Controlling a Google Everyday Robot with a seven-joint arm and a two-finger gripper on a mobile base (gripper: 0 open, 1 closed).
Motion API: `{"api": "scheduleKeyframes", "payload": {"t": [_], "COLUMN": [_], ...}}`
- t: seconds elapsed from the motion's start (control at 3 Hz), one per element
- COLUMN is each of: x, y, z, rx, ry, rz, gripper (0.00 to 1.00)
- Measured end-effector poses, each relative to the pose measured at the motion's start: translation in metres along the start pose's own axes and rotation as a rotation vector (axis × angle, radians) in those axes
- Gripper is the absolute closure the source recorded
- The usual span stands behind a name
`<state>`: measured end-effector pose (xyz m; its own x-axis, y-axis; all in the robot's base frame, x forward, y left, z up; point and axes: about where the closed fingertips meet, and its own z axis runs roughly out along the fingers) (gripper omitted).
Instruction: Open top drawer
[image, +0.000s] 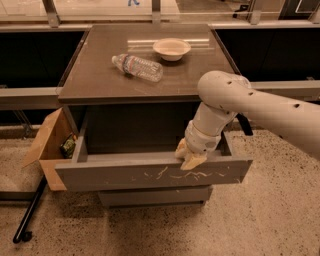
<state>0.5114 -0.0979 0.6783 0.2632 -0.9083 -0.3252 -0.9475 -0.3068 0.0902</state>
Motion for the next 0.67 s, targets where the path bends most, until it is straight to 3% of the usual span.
{"api": "scheduleKeyframes", "payload": {"t": [0.33,0.67], "x": [-0.003,-0.002], "y": [-0.002,0.015], "z": [-0.001,0.001], "rx": [0.000,0.008], "ry": [0.000,-0.033], "rz": [0.000,-0.012], "gripper": [1.00,1.00]}}
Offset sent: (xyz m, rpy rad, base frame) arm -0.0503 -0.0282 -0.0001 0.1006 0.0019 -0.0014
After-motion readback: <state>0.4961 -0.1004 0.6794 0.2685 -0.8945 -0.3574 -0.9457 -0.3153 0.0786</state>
